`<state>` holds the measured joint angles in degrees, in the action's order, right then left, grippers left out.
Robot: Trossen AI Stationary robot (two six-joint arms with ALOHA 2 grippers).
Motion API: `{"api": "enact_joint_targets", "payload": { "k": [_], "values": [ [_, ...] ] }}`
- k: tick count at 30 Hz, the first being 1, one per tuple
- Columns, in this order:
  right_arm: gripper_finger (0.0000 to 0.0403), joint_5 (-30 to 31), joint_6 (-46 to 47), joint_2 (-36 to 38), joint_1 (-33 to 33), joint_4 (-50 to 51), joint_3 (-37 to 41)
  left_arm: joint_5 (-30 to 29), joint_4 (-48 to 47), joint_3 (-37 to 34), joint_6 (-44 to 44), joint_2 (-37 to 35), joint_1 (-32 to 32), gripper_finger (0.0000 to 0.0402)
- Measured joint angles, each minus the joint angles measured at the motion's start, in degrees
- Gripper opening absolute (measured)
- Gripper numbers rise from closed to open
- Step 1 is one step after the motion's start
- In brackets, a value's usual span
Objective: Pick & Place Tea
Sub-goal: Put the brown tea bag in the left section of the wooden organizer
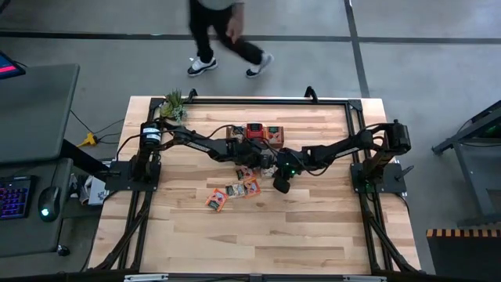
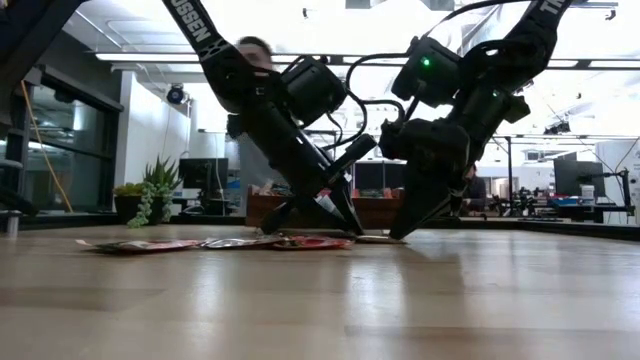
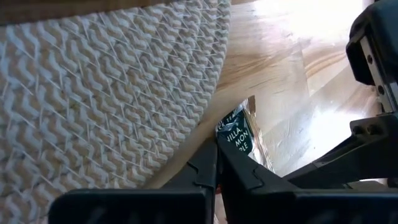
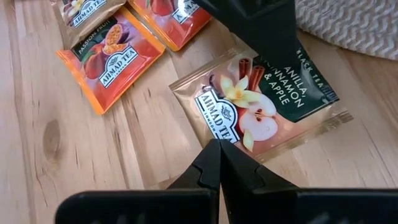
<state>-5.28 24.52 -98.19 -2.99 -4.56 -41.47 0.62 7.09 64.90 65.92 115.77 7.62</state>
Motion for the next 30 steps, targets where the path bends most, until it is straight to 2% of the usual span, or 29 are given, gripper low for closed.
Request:
{"api": "enact_joint_targets", "payload": {
  "k": [7,14,24,30],
  "values": [
    [0.0000,-2.9,0.1,0.8,0.1,0.2,0.0,1.0,0.0,0.0,-1.2,0.0,0.0,0.0001],
    [0.0000,-6.7,0.4,9.9,0.2,2.6,0.0,2.3,0.0,0.0,-2.4,-0.1,0.0,0.0000],
    [0.0000,-0.2,-0.6,27.5,-0.1,16.5,0.0,0.4,-1.0,0.2,-12.3,-5.1,-0.1,0.0000],
    [0.0000,5.3,-0.4,36.0,-0.1,19.8,0.0,0.2,-4.0,2.3,-22.5,-9.8,-0.4,0.0000]
  ]
}}
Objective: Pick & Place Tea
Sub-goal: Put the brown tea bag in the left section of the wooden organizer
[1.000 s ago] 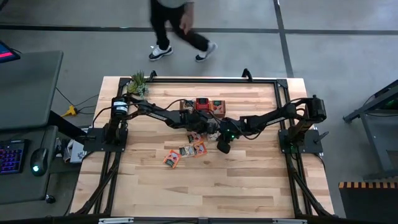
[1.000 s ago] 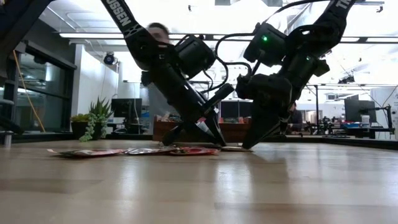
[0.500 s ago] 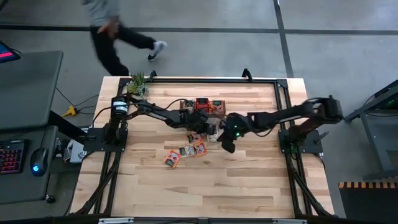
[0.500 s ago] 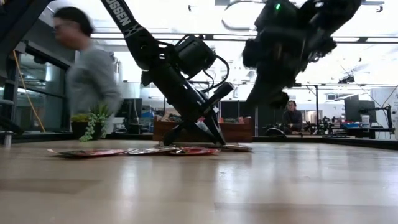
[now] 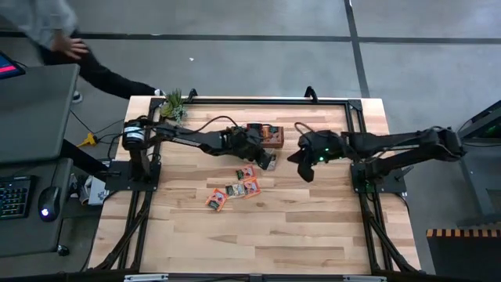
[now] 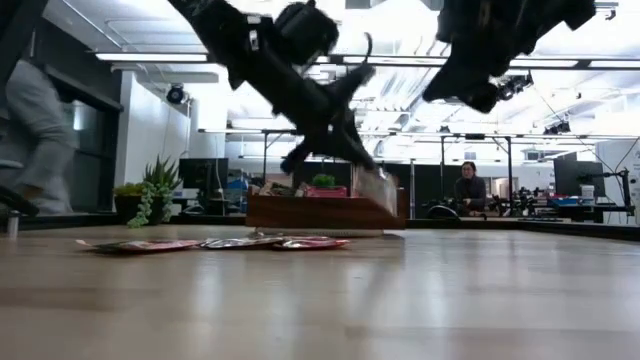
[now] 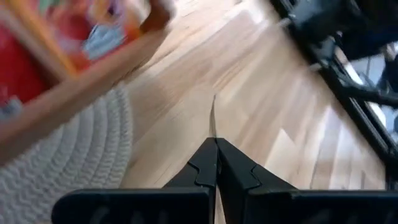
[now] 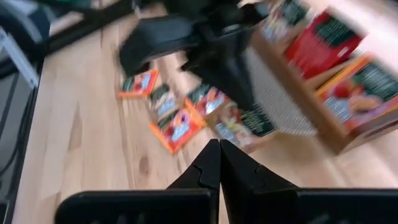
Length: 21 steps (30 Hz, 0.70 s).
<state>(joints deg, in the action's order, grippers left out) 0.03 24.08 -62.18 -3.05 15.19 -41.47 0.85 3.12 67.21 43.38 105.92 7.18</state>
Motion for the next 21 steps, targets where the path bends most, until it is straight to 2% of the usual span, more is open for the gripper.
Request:
{"api": "enact_joint_targets", "payload": {
  "k": [5,11,15,21],
  "values": [
    [0.0000,3.9,-0.8,4.3,-0.1,0.4,0.0,-1.4,-7.6,4.1,-11.2,-4.4,-0.1,0.0000],
    [0.0000,4.2,-4.6,4.9,-0.3,0.5,0.0,-11.1,-22.6,10.0,-23.6,-7.8,0.0,0.0000],
    [0.0000,4.1,-4.9,4.8,-1.5,0.5,0.0,-17.8,-28.4,10.8,-26.6,-10.0,1.1,0.0000],
    [0.0000,3.7,-5.3,4.8,-4.1,0.3,0.0,-20.2,-34.1,10.6,-28.9,-10.8,5.8,0.0000]
  ]
}}
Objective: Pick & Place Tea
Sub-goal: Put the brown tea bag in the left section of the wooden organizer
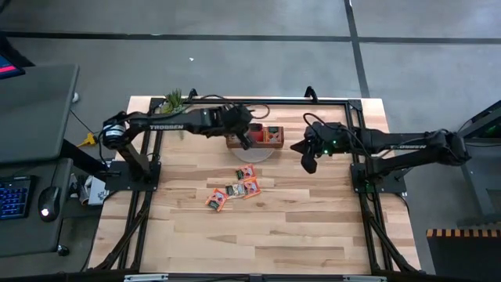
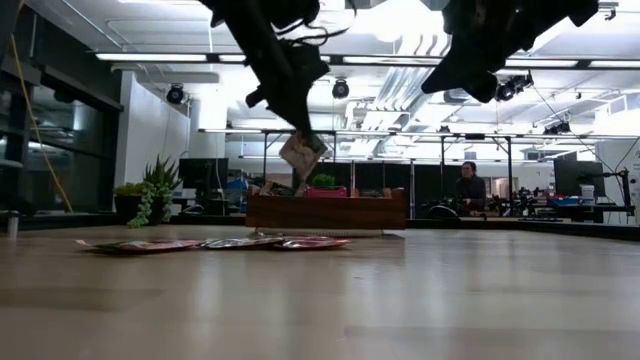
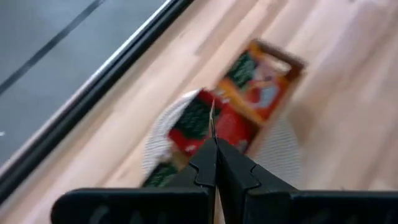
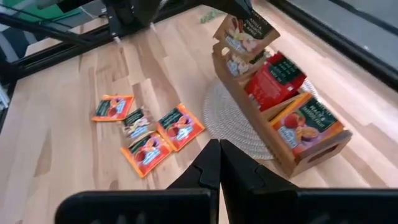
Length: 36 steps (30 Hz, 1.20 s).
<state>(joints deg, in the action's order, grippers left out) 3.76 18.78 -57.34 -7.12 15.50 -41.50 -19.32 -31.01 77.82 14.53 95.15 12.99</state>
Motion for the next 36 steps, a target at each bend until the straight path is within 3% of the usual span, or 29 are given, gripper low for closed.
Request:
{"api": "enact_joint_targets", "payload": {
  "k": [8,15,19,25,29,32,36],
  "values": [
    [0.0000,-0.7,-0.9,0.0,-2.5,-3.0,0.0,0.8,-0.5,0.0,-8.8,0.0,4.9,0.0000],
    [0.0000,-0.4,1.0,0.0,-4.2,-4.2,0.0,7.7,3.9,-0.5,-12.5,-5.4,8.9,0.0000],
    [0.0000,0.4,1.7,0.0,-4.7,-4.6,0.0,15.2,12.3,-6.6,-12.9,-12.4,12.2,0.0000],
    [0.0000,3.2,0.5,0.0,-4.7,-4.6,0.0,22.1,26.4,-22.4,-11.5,-20.1,14.1,0.0000],
    [0.0000,4.1,0.2,0.0,-4.6,-4.6,0.0,28.0,38.6,-32.0,-7.6,-20.7,13.9,0.0000],
    [0.0000,4.1,0.6,0.0,-4.6,-4.6,0.0,29.3,46.8,-35.9,-7.5,-20.4,14.0,0.0000],
    [0.0000,4.1,0.8,0.0,-4.6,-4.6,0.0,31.1,49.9,-39.4,-9.6,-19.8,14.0,0.0000]
  ]
}}
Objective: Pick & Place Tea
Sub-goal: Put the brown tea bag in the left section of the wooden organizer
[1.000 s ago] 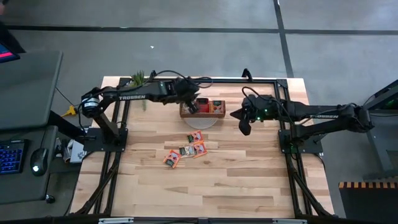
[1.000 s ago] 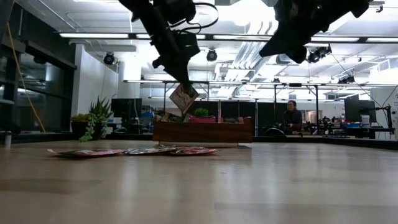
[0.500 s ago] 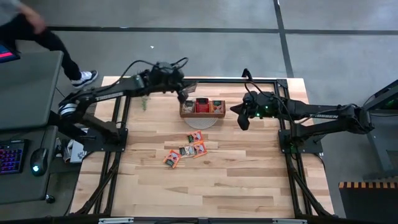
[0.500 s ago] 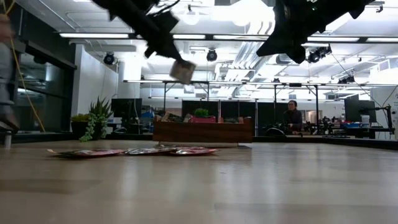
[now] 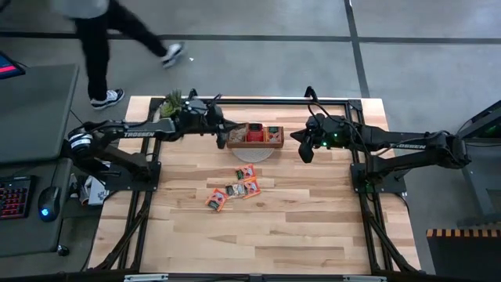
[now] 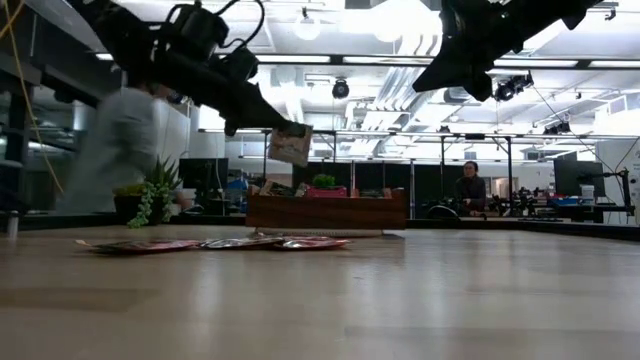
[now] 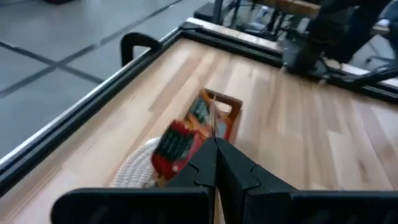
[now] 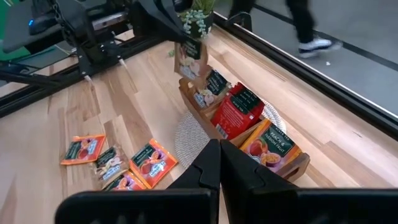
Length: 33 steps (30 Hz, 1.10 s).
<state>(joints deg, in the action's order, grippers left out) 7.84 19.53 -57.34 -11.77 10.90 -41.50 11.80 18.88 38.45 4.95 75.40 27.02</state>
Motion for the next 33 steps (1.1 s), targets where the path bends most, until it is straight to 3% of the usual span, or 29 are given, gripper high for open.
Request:
{"api": "enact_joint_targets", "payload": {
  "k": [14,25,33],
  "values": [
    [0.0000,-0.2,3.1,0.0,0.1,0.0,0.0,1.1,10.5,-3.9,-1.0,7.6,0.0,0.0000],
    [0.0000,-0.7,4.8,0.0,0.2,-0.6,0.0,-4.5,7.7,-4.0,-1.8,10.2,2.0,0.0000],
    [0.0000,-0.6,5.1,0.0,0.2,-1.2,0.0,0.4,7.4,-3.9,-2.1,8.2,6.7,0.0000]
  ]
}}
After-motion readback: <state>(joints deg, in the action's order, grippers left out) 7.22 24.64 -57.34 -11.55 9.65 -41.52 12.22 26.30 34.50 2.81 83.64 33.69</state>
